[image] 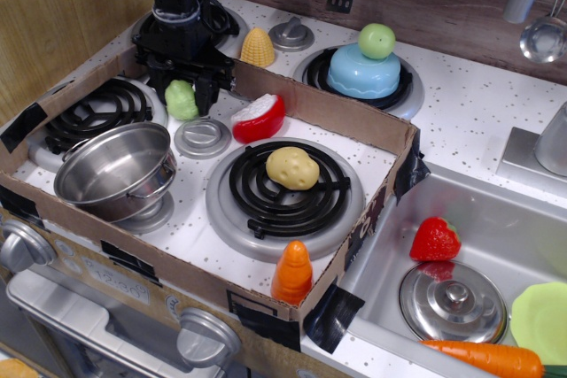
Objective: Put broccoli in pot
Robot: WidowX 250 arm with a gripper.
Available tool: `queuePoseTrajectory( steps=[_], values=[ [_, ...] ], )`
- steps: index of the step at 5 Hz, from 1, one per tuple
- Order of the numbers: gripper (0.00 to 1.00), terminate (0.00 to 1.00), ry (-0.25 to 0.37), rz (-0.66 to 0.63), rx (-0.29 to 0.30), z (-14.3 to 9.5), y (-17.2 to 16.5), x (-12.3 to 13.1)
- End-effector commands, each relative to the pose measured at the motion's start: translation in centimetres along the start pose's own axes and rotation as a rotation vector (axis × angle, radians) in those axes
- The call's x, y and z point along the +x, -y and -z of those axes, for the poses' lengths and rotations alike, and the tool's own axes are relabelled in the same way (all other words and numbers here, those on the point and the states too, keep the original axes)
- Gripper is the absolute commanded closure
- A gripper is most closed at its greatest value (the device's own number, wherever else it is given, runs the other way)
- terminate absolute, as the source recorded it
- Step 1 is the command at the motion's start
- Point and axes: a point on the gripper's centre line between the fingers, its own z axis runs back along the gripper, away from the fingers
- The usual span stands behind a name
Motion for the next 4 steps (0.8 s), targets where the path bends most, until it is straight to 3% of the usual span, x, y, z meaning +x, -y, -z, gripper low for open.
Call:
queuePoseTrajectory(
  steps=[1, 4],
  values=[
    [1.0, 0.0, 0.118, -0.002, 0.076, -6.4, -1.5, 1.9],
    [1.0, 0.0, 0.132, -0.096, 0.106, -8.7, -3.3, -2.8]
  ],
)
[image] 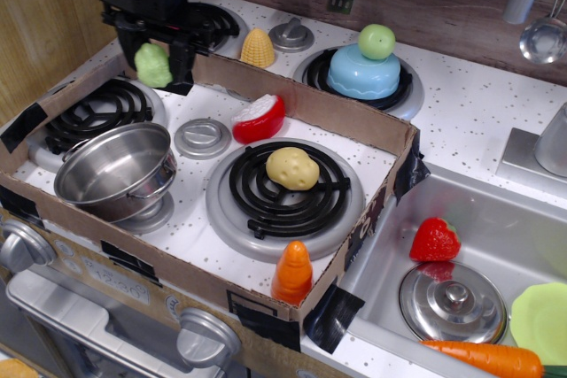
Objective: Put broccoli in pot
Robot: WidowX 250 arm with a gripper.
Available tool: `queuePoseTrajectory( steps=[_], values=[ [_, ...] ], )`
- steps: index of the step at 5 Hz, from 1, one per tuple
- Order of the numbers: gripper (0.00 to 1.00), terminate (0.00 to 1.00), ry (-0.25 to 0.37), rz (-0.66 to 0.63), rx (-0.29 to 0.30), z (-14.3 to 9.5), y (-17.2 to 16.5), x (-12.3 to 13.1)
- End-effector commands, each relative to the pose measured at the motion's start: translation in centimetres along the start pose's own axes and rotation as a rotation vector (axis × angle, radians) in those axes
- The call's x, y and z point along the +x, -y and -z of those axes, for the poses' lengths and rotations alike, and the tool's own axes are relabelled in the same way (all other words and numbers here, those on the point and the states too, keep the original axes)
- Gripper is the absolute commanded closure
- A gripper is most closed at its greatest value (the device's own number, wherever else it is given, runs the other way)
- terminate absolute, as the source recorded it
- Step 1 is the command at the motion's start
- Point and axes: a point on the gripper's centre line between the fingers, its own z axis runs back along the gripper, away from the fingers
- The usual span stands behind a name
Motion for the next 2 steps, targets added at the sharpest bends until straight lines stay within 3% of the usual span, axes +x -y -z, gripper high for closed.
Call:
queuePoseTrajectory(
  steps=[1, 2],
  values=[
    [1.0, 0.0, 0.084, -0.075, 0.057, -4.8, -2.1, -2.8],
    [1.0, 0.0, 0.077, -0.102, 0.064, -5.3, -2.1, -4.8]
  ],
)
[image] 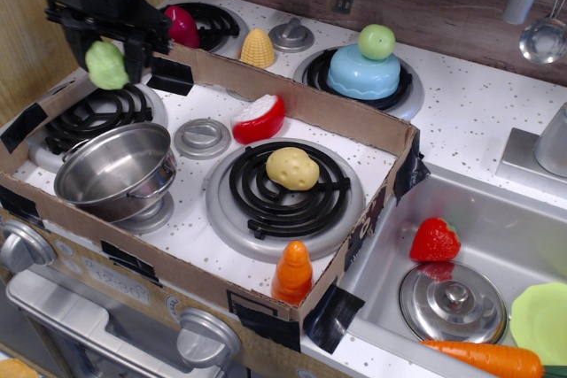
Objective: Put broccoli in pot
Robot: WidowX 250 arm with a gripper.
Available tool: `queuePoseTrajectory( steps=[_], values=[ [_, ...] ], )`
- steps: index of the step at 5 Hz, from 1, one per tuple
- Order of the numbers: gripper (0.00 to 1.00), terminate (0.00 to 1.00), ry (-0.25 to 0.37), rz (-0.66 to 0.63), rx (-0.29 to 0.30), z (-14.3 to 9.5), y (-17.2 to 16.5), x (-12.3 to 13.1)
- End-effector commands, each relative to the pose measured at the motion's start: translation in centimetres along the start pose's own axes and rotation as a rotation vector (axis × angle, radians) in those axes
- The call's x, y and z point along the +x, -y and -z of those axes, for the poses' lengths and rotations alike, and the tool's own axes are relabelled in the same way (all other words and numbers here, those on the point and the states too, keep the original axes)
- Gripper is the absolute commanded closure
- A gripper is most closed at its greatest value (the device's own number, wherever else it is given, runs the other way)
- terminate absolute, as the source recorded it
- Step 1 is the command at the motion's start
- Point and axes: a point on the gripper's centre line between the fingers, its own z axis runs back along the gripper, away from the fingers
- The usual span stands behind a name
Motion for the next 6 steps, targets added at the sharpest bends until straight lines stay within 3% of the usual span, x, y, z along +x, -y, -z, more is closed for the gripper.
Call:
queuePoseTrajectory(
  steps=[1, 3, 4, 6],
  values=[
    [1.0, 0.0, 0.059, -0.077, 0.014, -1.9, -0.1, -3.3],
    [1.0, 0.0, 0.032, -0.096, -0.003, -1.5, 0.9, -4.9],
    [0.0, 0.0, 0.037, -0.09, 0.004, -1.6, 1.1, -4.5],
    [0.0, 0.0, 0.04, -0.081, 0.002, -1.7, 0.9, -4.4]
  ],
)
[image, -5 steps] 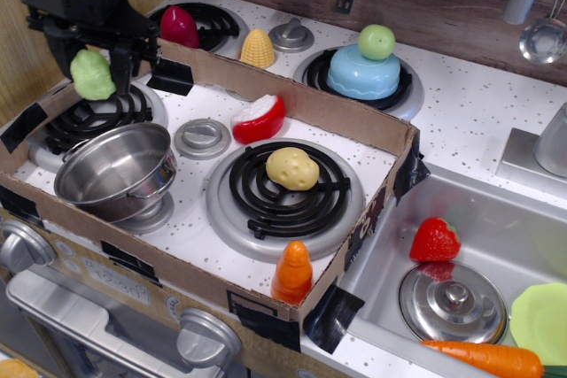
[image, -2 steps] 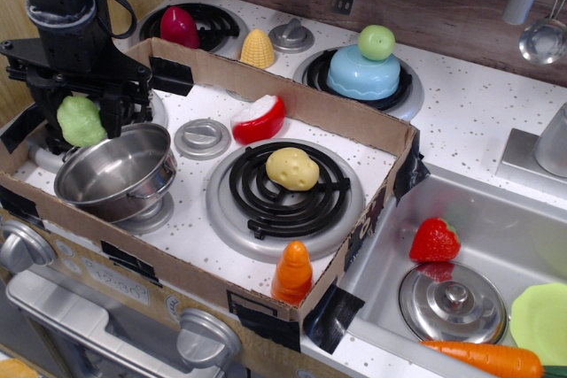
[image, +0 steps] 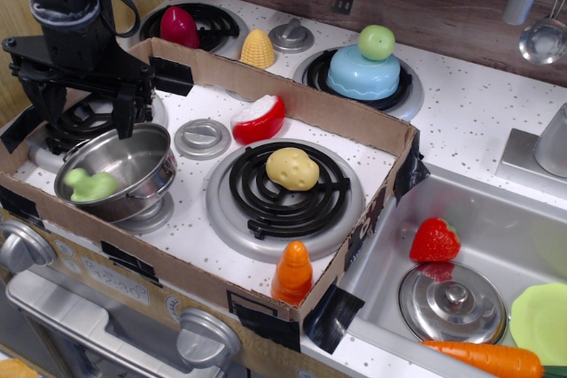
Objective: Put broccoli in pot
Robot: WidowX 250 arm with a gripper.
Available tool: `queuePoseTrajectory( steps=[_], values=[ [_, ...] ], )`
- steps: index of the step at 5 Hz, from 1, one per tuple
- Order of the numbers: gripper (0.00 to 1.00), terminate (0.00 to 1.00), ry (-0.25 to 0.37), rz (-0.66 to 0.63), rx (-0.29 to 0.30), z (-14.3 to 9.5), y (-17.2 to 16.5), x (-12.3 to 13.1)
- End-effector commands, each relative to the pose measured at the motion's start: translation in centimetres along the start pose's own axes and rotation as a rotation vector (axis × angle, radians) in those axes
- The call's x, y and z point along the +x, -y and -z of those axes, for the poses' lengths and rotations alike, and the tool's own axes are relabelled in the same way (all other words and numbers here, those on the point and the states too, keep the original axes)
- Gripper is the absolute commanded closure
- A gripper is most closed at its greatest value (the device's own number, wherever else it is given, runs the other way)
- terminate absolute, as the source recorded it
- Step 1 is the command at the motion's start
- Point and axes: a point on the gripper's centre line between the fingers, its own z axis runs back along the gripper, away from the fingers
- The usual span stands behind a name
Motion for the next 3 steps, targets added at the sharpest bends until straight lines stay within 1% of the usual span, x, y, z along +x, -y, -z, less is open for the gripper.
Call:
queuePoseTrajectory(
  steps=[1, 2, 3],
  values=[
    [0.0, 0.0, 0.07, -0.001, 0.006, -1.43, -0.08, 0.98],
    [0.0, 0.0, 0.07, -0.001, 0.006, -1.43, -0.08, 0.98],
    [0.0, 1.0, 0.07, -0.001, 0.006, -1.43, -0.08, 0.98]
  ],
)
